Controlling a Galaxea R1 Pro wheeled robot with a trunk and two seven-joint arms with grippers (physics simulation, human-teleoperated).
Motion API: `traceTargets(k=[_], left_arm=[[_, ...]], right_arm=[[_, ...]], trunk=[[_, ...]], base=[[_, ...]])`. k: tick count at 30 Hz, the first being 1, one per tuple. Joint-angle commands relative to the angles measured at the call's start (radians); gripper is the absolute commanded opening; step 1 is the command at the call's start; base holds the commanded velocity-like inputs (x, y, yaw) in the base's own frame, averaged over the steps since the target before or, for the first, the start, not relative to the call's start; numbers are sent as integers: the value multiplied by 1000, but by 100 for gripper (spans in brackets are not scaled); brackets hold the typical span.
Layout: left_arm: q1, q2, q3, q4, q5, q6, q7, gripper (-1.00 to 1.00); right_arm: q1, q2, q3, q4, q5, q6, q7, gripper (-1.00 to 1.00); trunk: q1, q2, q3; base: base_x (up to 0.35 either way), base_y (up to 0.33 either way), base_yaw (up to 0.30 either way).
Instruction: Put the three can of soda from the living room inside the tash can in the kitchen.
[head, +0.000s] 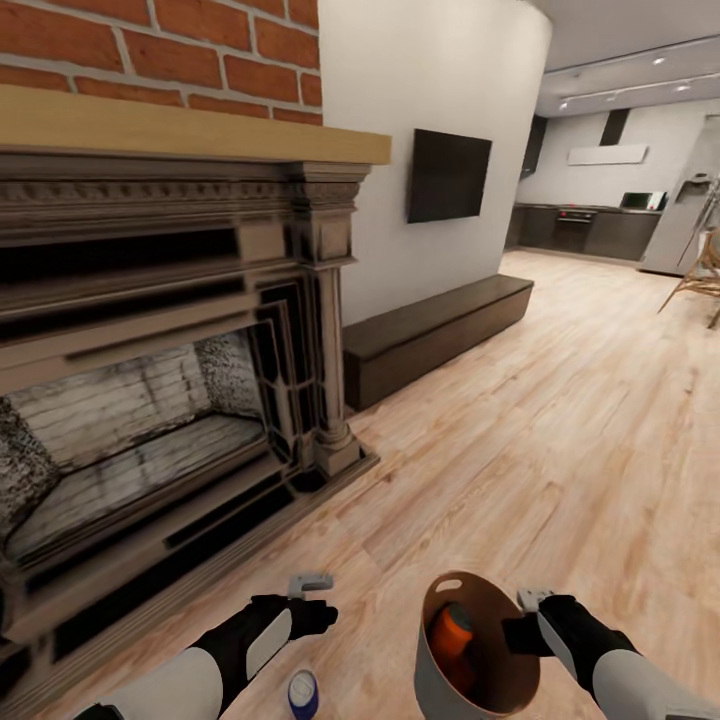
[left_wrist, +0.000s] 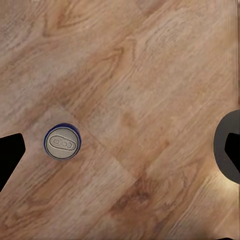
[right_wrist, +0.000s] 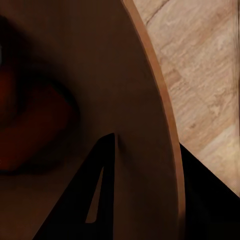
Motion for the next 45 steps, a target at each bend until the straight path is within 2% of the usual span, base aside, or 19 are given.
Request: traceTargets(k=[1,22,38,45], left_arm=[[0,0,0,0,0,0,0,100],[0,0,1,0,0,1,0,100],[0,0,1,1,1,1,1,100],[1,0,0,2,-1,0,2,100]], right_arm=[[0,0,-2,0,-8,1,6,-100],[0,3,0,0,-7,1,7,-100],[0,3,0,0,-7,1,6,-100],[0,5,0,0,-7,1,6,-100]], trunk=[[0,0,0],[0,0,0],[0,0,0],[0,0,0]], base=[[1,0,-284],[0,2,-276],[82,244,-21],[118,35,0]])
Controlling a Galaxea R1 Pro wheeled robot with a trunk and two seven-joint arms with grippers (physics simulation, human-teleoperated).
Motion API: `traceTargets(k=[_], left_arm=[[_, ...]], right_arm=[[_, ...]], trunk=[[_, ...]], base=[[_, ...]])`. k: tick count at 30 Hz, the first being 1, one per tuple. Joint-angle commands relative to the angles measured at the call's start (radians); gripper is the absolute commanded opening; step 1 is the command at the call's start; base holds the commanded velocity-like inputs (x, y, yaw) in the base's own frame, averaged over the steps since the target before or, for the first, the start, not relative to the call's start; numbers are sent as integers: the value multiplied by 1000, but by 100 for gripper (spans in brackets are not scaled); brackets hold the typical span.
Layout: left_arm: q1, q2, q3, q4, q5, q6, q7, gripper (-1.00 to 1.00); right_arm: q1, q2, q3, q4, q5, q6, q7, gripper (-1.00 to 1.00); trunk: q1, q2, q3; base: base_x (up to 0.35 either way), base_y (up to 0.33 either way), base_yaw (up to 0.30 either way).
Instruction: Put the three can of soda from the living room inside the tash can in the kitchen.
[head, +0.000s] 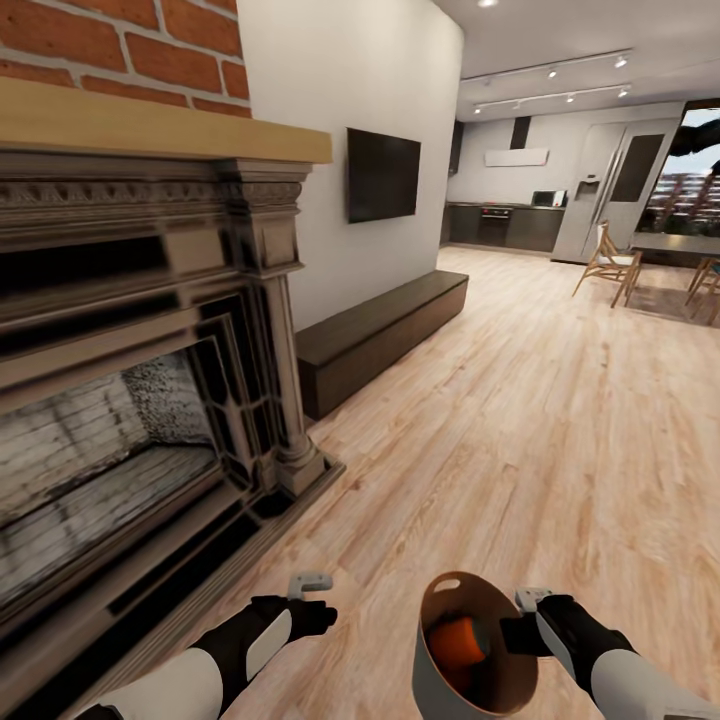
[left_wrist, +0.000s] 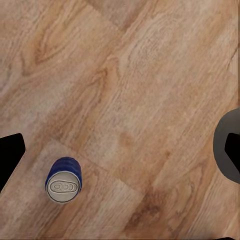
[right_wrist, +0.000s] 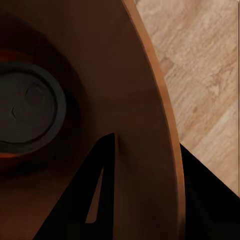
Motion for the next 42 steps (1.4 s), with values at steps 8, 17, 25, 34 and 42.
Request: traceTargets(k=[8,17,25,34,42], left_arm=[[0,0,-1,0,-2,0,1,100],[0,0,-1,-2,-2,-2,0,100],[0,0,-1,-2,0,-1,0,100],[0,0,1,-2,0,-2,0,100],[0,0,2,5,1,0,1,100]], right_arm=[[0,0,0,0,-6,1,5,-100],[0,0,0,0,-6,1,5,-100],[0,-1,-3,-2,-5,-3,3,-100],[-6,-6,-5,-41,-5,29,-2,-100],[-59,-17,-16,-394,-6,440,-8,-100]], trunk=[[0,0,0],[0,0,0],[0,0,0],[0,0,0],[0,0,0]], base=[[53,-23,0],[53,-122,0],[6,-15,0],[0,0,0],[0,0,0]])
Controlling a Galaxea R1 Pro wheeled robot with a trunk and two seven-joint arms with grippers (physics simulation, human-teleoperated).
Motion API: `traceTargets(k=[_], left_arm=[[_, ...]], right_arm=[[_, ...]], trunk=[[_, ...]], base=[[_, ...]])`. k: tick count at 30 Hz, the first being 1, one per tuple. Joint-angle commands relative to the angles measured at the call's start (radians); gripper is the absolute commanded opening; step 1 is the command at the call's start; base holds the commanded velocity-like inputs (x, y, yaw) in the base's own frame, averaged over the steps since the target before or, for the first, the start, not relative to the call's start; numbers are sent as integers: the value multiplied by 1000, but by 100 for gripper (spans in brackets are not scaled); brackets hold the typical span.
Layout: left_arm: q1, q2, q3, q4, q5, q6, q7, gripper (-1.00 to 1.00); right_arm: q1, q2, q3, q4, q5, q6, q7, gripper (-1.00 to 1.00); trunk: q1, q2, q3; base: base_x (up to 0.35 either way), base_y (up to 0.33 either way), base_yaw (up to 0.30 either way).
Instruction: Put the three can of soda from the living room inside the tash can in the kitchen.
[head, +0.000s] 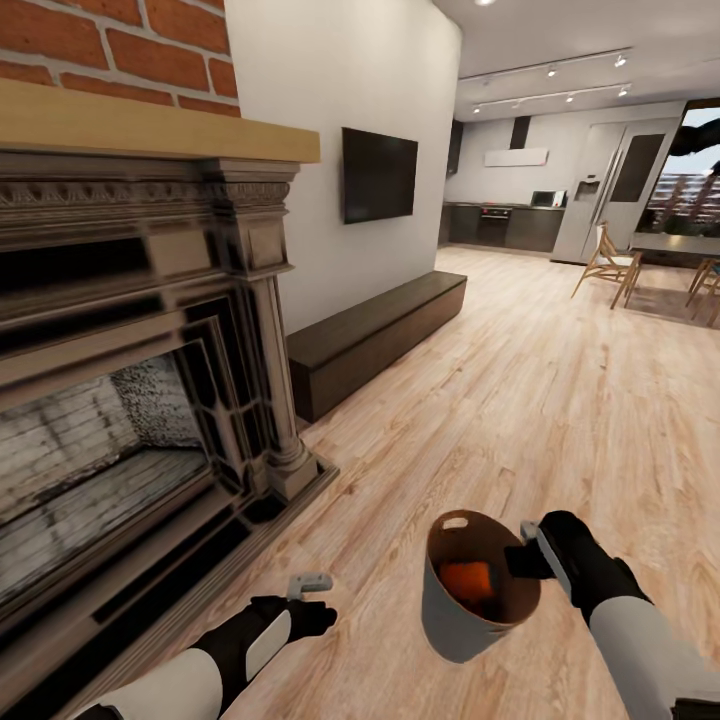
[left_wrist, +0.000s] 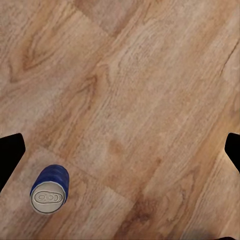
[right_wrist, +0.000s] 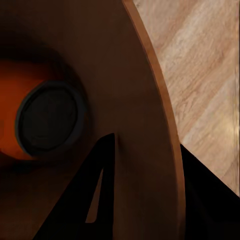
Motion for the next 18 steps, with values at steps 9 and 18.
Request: traceTargets(k=[9,18], left_arm=[[-1,-2,10,8,3,10,24,100],[-5,-1,16,123,13,17,111,100]], right_arm=[[-24,-84,-113,-167,-10,103,-119,-100],[-26,-83,-147,-232,-10,113,-150,-100]], trunk=[[0,0,0],[0,0,0]], base=[[0,0,0],[0,0,0]])
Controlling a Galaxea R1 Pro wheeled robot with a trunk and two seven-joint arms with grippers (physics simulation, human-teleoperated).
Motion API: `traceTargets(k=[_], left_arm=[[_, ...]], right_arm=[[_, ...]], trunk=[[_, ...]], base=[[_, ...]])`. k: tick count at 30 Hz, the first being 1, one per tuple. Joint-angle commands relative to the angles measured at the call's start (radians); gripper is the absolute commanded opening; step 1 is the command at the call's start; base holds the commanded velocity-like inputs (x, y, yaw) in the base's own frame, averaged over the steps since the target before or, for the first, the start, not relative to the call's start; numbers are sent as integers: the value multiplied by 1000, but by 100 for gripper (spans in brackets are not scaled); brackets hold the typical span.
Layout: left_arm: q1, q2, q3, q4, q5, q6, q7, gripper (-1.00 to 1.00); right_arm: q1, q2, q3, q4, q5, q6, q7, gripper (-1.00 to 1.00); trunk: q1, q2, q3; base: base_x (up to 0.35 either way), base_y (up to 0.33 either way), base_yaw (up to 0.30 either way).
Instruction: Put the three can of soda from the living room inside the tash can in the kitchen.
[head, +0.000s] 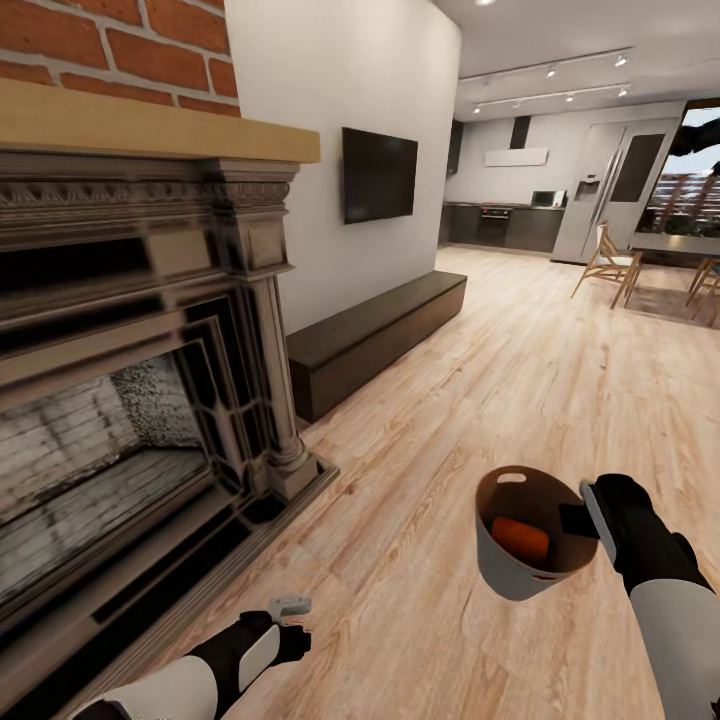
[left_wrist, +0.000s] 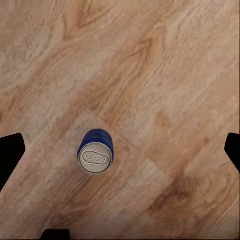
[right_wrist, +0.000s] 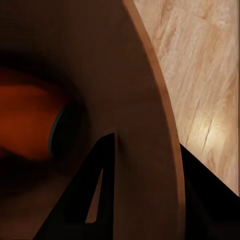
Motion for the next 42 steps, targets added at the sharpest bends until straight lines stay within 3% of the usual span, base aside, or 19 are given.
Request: traceTargets(k=[1,21,24,27,29,32,36,42], left_arm=[[-1,0,0,7,1,0,2,100],[3,15,-2,29,3,-17,14,100],[4,15,-1,29,4,-18,22,100],[5,15,-1,29,4,-18,29,100],[5,15,-1,29,5,-17,32,100],[5,14,-1,28,5,-17,34,100],[5,13,-1,26,6,-17,34,100],[5,13,-1,26,5,-17,34,100]], right_arm=[[0,0,0,-1,-21,0,5,-100],[0,1,12,-6,-22,-10,11,-100],[1,2,11,-52,-27,7,18,-100],[4,3,8,-167,-31,12,22,-100],[10,6,6,-288,-33,12,23,-100],[48,33,0,-455,-33,12,24,-100],[72,57,-1,-527,-31,12,24,-100],[80,65,-1,-549,-29,12,24,-100]], trunk=[[0,0,0],[0,0,0],[0,0,0],[0,0,0],[0,0,0],[0,0,0],[0,0,0],[15,-28,-12]], base=[[0,0,0],[0,0,0],[0,0,0],[0,0,0],[0,0,0],[0,0,0],[0,0,0],[0,0,0]])
